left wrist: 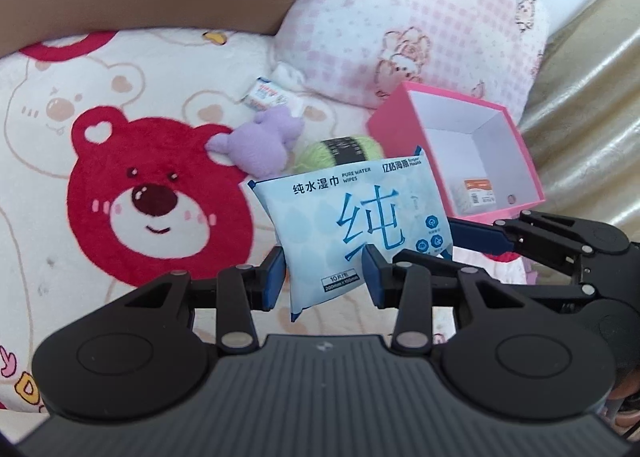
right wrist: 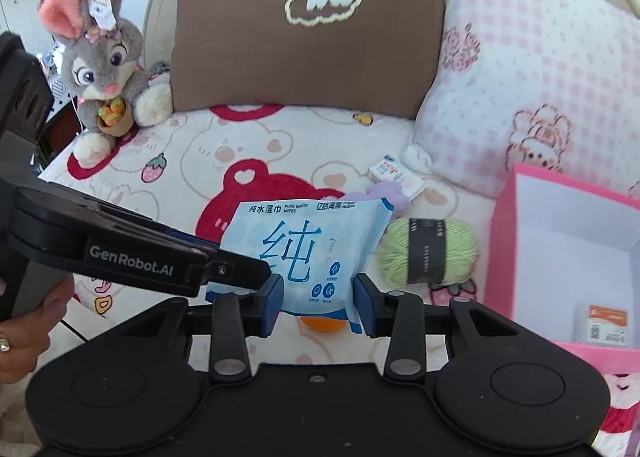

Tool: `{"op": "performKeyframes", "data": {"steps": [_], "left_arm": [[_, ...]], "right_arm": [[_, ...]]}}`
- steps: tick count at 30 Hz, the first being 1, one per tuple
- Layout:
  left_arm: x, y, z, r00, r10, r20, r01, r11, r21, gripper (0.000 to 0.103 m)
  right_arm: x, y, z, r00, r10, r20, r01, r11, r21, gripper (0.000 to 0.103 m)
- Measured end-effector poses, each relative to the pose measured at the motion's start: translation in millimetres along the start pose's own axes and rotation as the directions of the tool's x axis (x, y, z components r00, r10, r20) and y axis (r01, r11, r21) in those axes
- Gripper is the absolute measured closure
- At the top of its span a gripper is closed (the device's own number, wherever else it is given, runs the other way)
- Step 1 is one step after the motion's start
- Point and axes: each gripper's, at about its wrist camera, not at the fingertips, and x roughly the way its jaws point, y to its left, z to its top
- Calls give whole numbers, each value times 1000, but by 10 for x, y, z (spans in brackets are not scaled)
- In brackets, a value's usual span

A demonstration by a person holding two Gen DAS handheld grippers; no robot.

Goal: Organize objects
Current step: 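Carry the wet wipes pack with the left gripper over the pink box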

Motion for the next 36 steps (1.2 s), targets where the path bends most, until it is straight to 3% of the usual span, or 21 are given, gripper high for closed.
{"op": "performKeyframes", "data": {"steps": [6,15,27,36], "left_arm": [[-42,-359,35,1000,11,4,-11,998,54,64],[122,-807,199,999,-31,-7,31,996,81,64],[581,-1356,518,997,-67,-38,71,991,114,64],[1119,-1667,773,994,-25,-109,40,989,141,63]], "right_arm": [[-264,-152,-20,1000,-10,26,11,1000,-4,59],[-527,-480,-56,994,-81,69,80,997,13,59],[-601,-1120,-75,985,-157,71,149,983,103,59],[-420,-1673,-156,988,-135,78,123,982,143,60]]}}
